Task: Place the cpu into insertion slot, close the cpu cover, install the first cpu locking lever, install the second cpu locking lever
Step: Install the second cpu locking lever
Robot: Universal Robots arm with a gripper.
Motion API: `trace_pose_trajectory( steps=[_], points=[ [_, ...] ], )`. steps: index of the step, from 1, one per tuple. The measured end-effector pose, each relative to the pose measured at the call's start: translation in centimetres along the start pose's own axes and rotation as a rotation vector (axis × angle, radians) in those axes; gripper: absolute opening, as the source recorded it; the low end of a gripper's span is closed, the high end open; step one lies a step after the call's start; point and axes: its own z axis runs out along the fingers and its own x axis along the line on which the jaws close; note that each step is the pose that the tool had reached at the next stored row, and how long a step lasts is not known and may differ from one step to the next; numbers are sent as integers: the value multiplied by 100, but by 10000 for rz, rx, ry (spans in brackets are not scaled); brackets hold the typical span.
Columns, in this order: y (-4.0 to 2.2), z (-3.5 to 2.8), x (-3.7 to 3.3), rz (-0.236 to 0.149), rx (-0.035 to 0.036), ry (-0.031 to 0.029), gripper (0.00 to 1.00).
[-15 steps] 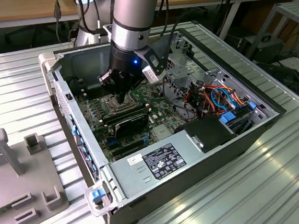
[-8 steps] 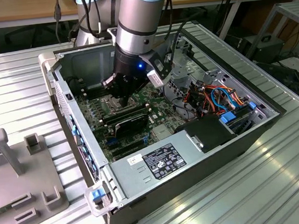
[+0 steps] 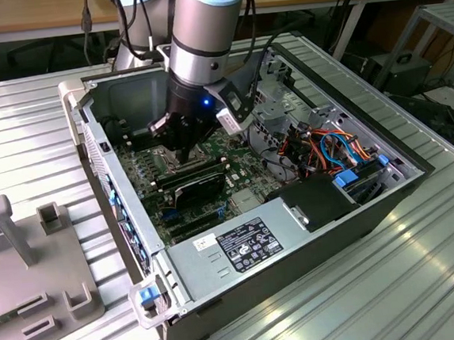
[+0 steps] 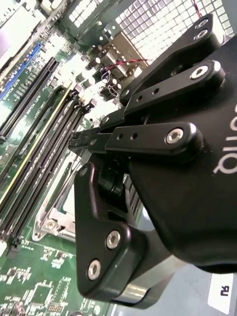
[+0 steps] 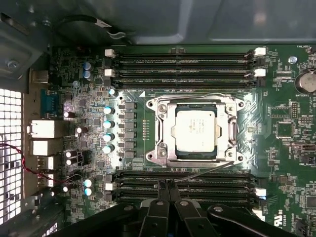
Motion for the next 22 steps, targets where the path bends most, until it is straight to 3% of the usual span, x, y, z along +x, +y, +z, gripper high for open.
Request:
trace_pose_trajectory(
  steps=[5,16,22],
  points=[
    [-3,80,1,0,1,1,11],
    [-2,152,38,-3,-20,1,11],
    [52,185,52,-1,-18,2,11]
  ],
)
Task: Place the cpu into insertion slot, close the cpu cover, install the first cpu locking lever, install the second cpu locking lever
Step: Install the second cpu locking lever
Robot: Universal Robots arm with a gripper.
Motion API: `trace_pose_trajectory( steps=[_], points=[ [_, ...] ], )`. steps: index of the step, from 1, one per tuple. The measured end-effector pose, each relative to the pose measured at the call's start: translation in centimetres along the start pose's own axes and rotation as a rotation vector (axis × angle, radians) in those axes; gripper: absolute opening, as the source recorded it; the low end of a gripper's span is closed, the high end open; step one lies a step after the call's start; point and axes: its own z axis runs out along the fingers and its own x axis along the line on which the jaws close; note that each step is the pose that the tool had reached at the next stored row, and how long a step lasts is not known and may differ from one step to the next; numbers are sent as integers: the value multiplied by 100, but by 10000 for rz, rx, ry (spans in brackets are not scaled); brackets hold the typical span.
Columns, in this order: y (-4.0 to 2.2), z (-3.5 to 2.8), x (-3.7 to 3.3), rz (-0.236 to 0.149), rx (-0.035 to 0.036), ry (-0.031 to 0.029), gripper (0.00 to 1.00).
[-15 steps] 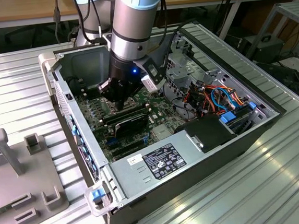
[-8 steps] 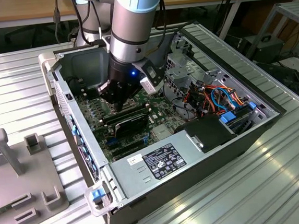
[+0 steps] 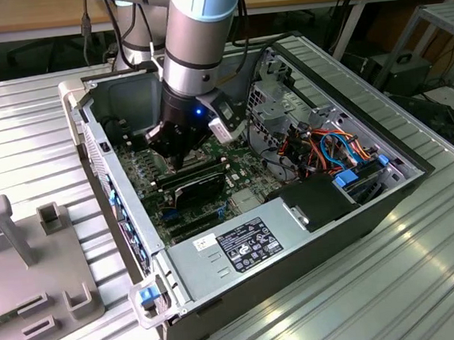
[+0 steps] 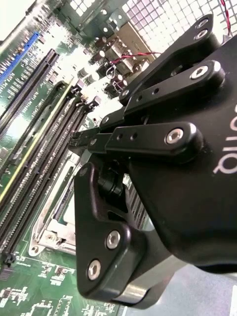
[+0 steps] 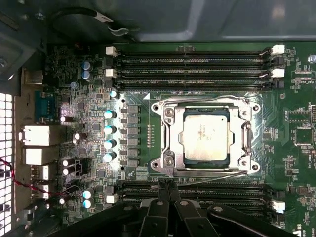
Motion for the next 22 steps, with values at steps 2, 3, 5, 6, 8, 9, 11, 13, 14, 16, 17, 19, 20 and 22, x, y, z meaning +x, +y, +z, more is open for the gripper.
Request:
trace_pose_trajectory(
  steps=[2,3,5,6,8,9,11,13,14,16,17,19,20,22],
  points=[
    [12,11,0,-1,-1,-2,11],
    [16,17,5,-1,0,-2,11],
    [20,29,19,-1,-5,-2,11],
    [21,37,23,-1,-6,-2,11],
    [22,56,24,-3,-6,0,11],
    [23,68,23,-2,-7,0,11],
    [24,86,27,-1,-16,-2,11],
    [26,108,32,-3,-26,-1,11],
    [26,115,33,-3,-28,-1,11],
    [29,130,36,-4,-44,-1,11],
    [30,135,37,-4,-51,-1,11],
    [35,145,39,-5,-66,0,11],
    [38,153,40,-6,-78,-2,11],
    [43,164,43,-8,-94,-2,11]
  ],
)
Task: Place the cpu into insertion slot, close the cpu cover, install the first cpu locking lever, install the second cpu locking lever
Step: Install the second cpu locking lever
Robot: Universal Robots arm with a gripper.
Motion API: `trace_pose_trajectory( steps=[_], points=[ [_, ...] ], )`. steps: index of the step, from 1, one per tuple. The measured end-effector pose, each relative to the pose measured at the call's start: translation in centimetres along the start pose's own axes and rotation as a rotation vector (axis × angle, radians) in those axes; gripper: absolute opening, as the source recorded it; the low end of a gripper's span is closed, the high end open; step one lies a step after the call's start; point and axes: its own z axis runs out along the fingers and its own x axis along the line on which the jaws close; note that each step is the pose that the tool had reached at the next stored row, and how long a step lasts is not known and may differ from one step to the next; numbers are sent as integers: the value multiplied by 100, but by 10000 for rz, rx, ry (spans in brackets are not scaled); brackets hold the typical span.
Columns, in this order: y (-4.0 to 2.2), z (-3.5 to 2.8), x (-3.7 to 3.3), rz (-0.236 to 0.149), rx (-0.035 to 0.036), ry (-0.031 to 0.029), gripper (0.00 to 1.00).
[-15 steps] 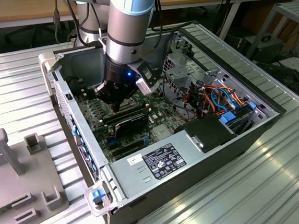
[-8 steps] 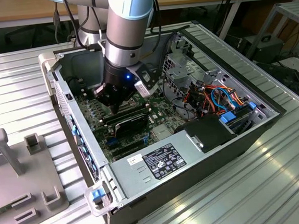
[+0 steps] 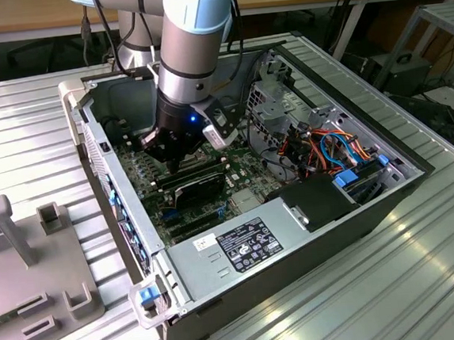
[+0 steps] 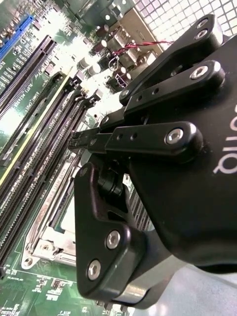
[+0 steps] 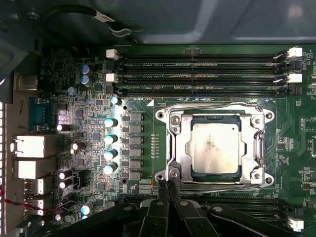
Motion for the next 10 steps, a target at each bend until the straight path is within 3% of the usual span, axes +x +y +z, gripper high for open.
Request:
trace_pose_trajectory(
  steps=[10],
  points=[
    [29,63,15,-7,-96,1,11]
  ],
)
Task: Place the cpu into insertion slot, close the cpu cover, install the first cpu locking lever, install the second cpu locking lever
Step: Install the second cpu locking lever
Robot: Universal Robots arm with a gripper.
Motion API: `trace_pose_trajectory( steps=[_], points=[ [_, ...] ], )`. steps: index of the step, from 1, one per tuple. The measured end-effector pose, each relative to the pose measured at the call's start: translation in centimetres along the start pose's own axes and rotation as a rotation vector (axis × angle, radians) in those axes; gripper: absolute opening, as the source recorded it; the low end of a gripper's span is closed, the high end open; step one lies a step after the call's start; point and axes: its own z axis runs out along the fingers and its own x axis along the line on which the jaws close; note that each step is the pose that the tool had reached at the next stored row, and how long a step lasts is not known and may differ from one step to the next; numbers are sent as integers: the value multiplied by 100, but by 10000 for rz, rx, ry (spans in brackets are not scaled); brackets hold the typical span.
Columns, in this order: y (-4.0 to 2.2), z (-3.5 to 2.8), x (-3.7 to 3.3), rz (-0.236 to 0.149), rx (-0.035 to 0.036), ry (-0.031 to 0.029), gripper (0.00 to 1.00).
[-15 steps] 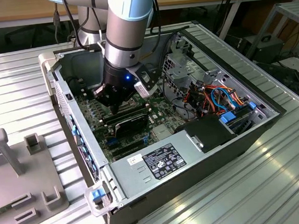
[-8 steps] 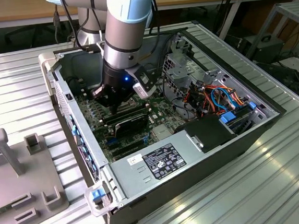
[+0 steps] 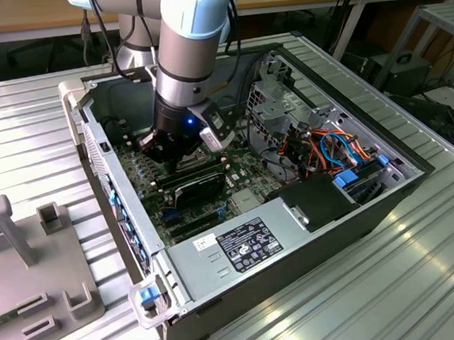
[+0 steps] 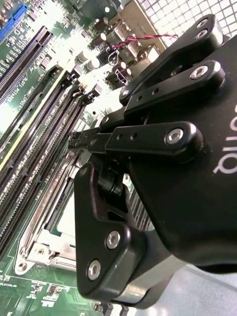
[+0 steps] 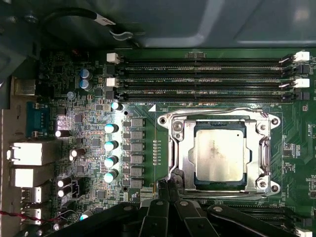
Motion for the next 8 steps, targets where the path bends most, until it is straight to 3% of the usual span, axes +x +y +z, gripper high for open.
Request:
trace_pose_trajectory(
  steps=[8],
  points=[
    [12,40,-2,-3,-76,2,11]
  ],
)
